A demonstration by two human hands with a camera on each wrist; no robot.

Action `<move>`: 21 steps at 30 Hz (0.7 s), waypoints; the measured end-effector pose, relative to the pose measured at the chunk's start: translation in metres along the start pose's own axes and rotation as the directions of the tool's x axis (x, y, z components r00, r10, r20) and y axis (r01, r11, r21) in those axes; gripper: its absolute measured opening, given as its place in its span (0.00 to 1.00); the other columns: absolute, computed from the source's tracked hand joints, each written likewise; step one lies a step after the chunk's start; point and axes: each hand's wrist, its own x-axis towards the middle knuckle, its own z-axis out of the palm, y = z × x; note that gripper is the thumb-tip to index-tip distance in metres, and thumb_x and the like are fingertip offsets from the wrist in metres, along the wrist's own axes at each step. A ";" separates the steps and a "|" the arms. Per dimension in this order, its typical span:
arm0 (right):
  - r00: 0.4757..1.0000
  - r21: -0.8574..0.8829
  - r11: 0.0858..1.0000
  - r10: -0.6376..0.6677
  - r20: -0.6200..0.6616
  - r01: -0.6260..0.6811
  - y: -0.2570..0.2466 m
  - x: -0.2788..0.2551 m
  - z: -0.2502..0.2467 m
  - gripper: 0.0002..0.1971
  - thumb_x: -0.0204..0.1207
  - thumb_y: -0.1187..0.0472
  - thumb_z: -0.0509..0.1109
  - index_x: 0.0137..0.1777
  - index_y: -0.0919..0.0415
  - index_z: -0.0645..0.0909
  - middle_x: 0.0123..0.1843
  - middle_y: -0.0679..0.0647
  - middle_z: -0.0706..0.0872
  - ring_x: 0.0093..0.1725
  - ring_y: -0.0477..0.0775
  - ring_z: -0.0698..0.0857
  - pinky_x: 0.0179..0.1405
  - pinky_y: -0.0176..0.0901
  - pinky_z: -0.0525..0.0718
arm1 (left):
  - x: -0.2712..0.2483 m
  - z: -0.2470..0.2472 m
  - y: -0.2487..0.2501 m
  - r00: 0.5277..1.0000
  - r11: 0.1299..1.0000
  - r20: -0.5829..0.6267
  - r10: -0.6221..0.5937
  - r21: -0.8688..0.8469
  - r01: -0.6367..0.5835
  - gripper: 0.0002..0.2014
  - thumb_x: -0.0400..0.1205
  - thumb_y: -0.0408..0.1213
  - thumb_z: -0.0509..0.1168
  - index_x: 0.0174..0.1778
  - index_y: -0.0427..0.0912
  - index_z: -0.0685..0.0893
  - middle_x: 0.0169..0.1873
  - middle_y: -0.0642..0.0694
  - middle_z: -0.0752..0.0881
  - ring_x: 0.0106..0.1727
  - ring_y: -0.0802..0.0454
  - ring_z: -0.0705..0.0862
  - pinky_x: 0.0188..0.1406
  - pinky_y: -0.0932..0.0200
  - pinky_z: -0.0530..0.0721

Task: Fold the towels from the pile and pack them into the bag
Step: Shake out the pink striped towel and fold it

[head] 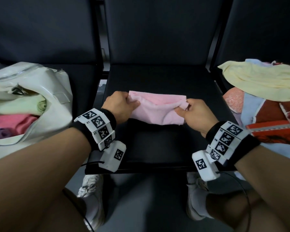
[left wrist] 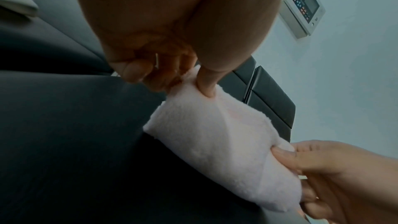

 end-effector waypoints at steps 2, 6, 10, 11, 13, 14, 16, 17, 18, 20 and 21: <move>0.999 -0.005 0.999 0.036 0.007 -0.036 -0.001 0.002 0.000 0.12 0.82 0.53 0.70 0.48 0.63 0.86 0.46 0.61 0.90 0.47 0.61 0.88 0.48 0.58 0.87 | -0.001 -0.001 0.003 0.999 0.999 0.023 -0.044 0.018 0.043 0.19 0.85 0.52 0.66 0.33 0.44 0.77 0.33 0.48 0.81 0.36 0.48 0.80 0.34 0.55 0.72; 0.989 -0.011 0.990 0.143 0.030 -0.143 -0.001 0.003 0.001 0.21 0.84 0.46 0.66 0.48 0.67 0.83 0.46 0.59 0.88 0.47 0.59 0.88 0.45 0.53 0.85 | 0.001 0.000 0.005 0.985 0.989 0.089 -0.150 0.021 0.149 0.20 0.89 0.52 0.58 0.38 0.41 0.80 0.43 0.41 0.86 0.47 0.41 0.84 0.42 0.53 0.75; 0.977 -0.040 0.977 0.212 0.033 -0.211 -0.003 0.004 0.001 0.22 0.84 0.45 0.65 0.40 0.65 0.80 0.34 0.58 0.84 0.32 0.57 0.85 0.38 0.54 0.86 | 0.002 0.001 0.008 0.967 0.973 0.102 -0.232 0.034 0.230 0.20 0.89 0.49 0.56 0.43 0.37 0.81 0.52 0.35 0.87 0.54 0.37 0.85 0.49 0.51 0.78; 0.974 -0.059 0.973 0.225 0.034 -0.223 -0.004 0.003 0.001 0.21 0.84 0.46 0.64 0.40 0.65 0.79 0.32 0.59 0.84 0.30 0.57 0.84 0.37 0.54 0.87 | 0.002 0.002 0.009 0.965 0.971 0.113 -0.237 0.047 0.233 0.20 0.90 0.49 0.55 0.43 0.37 0.81 0.52 0.34 0.87 0.55 0.36 0.85 0.50 0.50 0.79; 0.968 -0.099 0.965 0.247 0.036 -0.243 -0.006 0.002 0.000 0.21 0.85 0.48 0.63 0.40 0.66 0.79 0.30 0.59 0.85 0.27 0.57 0.84 0.33 0.51 0.85 | 0.004 0.003 0.008 0.961 0.969 0.129 -0.246 0.071 0.239 0.20 0.89 0.48 0.57 0.47 0.34 0.84 0.54 0.34 0.88 0.57 0.35 0.86 0.56 0.47 0.83; 0.966 -0.119 0.961 0.256 0.038 -0.250 -0.006 0.002 -0.001 0.20 0.85 0.49 0.63 0.41 0.67 0.80 0.29 0.60 0.85 0.26 0.57 0.84 0.33 0.50 0.85 | 0.003 0.004 0.009 0.960 0.967 0.130 -0.250 0.086 0.240 0.19 0.89 0.47 0.57 0.51 0.34 0.85 0.55 0.34 0.87 0.58 0.36 0.86 0.60 0.46 0.84; 0.959 -0.152 0.952 0.277 0.055 -0.266 -0.008 0.000 -0.002 0.19 0.85 0.51 0.63 0.42 0.68 0.80 0.28 0.60 0.85 0.26 0.57 0.84 0.33 0.50 0.86 | 0.003 0.005 0.009 0.955 0.962 0.158 -0.251 0.148 0.229 0.18 0.90 0.44 0.56 0.57 0.32 0.84 0.58 0.33 0.87 0.57 0.36 0.85 0.60 0.48 0.82; 0.956 -0.165 0.948 0.287 0.065 -0.274 -0.009 0.000 -0.002 0.18 0.85 0.52 0.62 0.43 0.68 0.80 0.28 0.60 0.85 0.25 0.57 0.84 0.33 0.50 0.86 | 0.002 0.006 0.010 0.956 0.961 0.167 -0.242 0.180 0.212 0.18 0.91 0.42 0.55 0.58 0.31 0.84 0.59 0.33 0.86 0.57 0.35 0.84 0.57 0.49 0.81; 0.953 -0.176 0.944 0.294 0.069 -0.279 -0.009 0.000 -0.002 0.18 0.85 0.53 0.62 0.44 0.69 0.80 0.28 0.60 0.85 0.25 0.57 0.84 0.32 0.48 0.86 | 0.002 0.007 0.012 0.959 0.959 0.164 -0.230 0.207 0.194 0.19 0.91 0.41 0.54 0.60 0.30 0.84 0.59 0.32 0.86 0.58 0.33 0.84 0.55 0.49 0.80; 0.950 -0.211 0.936 0.302 0.073 -0.282 -0.012 -0.002 -0.003 0.18 0.85 0.54 0.61 0.45 0.69 0.80 0.26 0.60 0.85 0.23 0.56 0.83 0.27 0.45 0.84 | 0.000 0.010 0.016 0.959 0.954 0.169 -0.226 0.238 0.183 0.18 0.91 0.41 0.54 0.60 0.31 0.83 0.61 0.31 0.86 0.60 0.33 0.84 0.55 0.48 0.78; 0.949 -0.240 0.929 0.305 0.073 -0.280 -0.013 -0.003 -0.003 0.18 0.85 0.53 0.61 0.45 0.69 0.80 0.26 0.59 0.85 0.22 0.55 0.84 0.26 0.43 0.83 | -0.002 0.010 0.018 0.956 0.948 0.171 -0.240 0.254 0.192 0.16 0.91 0.41 0.54 0.58 0.35 0.83 0.62 0.32 0.85 0.59 0.35 0.84 0.54 0.49 0.78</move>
